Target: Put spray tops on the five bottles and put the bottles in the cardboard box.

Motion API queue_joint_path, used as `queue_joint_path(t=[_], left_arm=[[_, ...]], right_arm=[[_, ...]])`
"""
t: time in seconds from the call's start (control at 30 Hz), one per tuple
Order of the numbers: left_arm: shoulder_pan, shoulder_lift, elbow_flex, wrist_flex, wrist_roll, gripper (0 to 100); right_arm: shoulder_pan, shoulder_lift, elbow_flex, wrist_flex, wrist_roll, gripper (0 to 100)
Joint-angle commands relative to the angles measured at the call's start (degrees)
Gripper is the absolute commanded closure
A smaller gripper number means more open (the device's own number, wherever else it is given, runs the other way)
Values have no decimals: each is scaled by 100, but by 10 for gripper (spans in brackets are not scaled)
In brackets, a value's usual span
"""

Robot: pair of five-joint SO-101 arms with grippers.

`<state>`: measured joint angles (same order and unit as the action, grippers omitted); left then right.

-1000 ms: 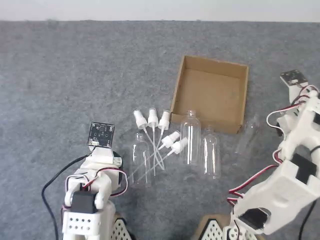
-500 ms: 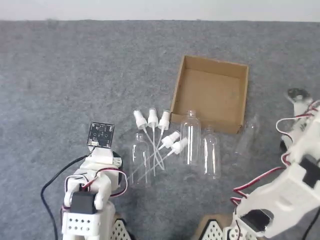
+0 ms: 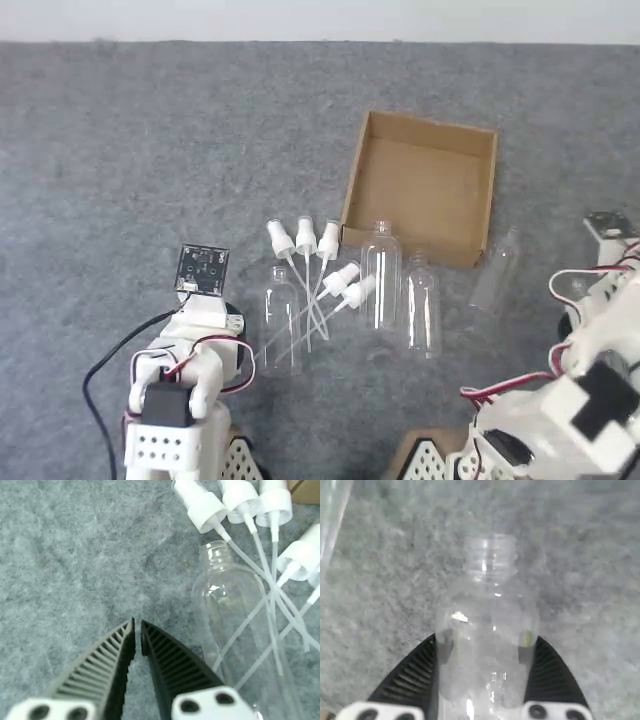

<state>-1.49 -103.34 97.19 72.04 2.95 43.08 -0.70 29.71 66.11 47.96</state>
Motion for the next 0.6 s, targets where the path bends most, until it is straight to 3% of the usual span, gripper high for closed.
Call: queue_joint_path(t=[0.0, 0.4, 0.57], left_arm=[[-35, -97, -66, 26, 9, 987], [-35, -97, -66, 26, 9, 987], [-35, -97, -66, 26, 0, 987]], right_arm=[[-92, -497, -35, -31, -334, 822], [-690, -286, -53, -13, -413, 779], [-804, -286, -53, -4, -396, 700]])
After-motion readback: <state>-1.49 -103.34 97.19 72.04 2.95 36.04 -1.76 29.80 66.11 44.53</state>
